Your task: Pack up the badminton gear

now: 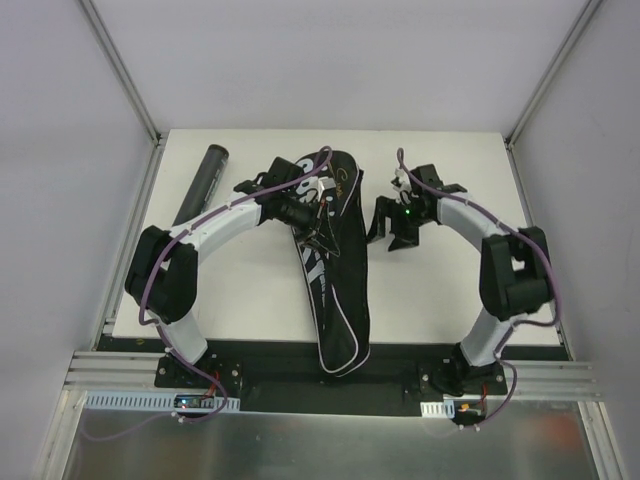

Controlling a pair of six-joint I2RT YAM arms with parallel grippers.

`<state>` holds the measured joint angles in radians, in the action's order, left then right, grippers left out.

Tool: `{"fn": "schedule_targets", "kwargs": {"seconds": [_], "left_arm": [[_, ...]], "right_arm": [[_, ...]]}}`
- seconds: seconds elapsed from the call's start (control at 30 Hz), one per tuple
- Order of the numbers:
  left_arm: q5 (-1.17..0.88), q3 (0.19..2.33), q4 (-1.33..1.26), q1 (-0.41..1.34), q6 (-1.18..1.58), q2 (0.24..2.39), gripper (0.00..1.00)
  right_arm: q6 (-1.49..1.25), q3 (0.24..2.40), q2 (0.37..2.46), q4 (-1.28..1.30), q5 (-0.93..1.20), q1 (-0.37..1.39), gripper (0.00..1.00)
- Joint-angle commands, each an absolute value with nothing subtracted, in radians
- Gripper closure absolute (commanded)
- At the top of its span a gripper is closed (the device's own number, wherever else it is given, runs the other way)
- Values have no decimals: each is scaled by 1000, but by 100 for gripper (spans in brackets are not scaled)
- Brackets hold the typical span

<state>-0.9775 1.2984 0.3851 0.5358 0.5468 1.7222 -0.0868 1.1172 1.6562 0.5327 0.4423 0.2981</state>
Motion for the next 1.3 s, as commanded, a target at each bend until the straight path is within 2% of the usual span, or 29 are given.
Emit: {"fn": "schedule_targets", "kwargs": {"seconds": [0.0,0.1,0.27,0.37,0.4,0.47,0.5,0.53,0.57,0.6,0.8,0.87,0.9,0.93,0.97,1.03,1.27], "left_arm": [[-1008,1364,469,540,460,1677,100],[-1003,1371,500,540,440,1671,100],[-997,1390,520,543,416,1658,100],[-986,1402,545,541,394,1660,100],[-983,1402,552,543,390,1658,100],[-953,1402,580,543,368,1658,100],[-943,1402,587,543,359,1657,100],[-933,1401,597,543,344,1658,100],[-911,1401,609,543,336,1661,99],[-905,1402,618,543,327,1664,94],[-799,1460,741,543,235,1720,82],[-787,1468,742,546,241,1723,65],[-779,1476,742,554,241,1721,59],[-773,1482,742,561,230,1720,47],[-764,1486,742,584,224,1721,40],[-720,1508,742,607,215,1724,34],[-483,1607,742,733,173,1739,29]], "right_arm": [[37,1377,1856,511,642,282,19],[8,1498,2013,479,684,284,20],[-83,1514,2100,332,676,285,27],[-141,1508,2117,236,683,285,38],[-153,1512,2120,216,692,287,50],[-199,1517,2108,198,712,287,63],[-221,1511,2091,175,718,290,76],[-239,1487,2073,167,722,288,84],[-300,1465,2018,147,716,290,94],[-339,1441,1987,144,706,288,99],[-757,1122,1672,6,608,302,99],[-791,1074,1623,5,574,310,99],[-813,1066,1580,6,560,313,99],[-822,1054,1562,17,548,317,99],[-834,1043,1546,23,528,328,99],[-882,1009,1505,26,509,340,99],[-1034,937,1365,103,375,405,99]]}}
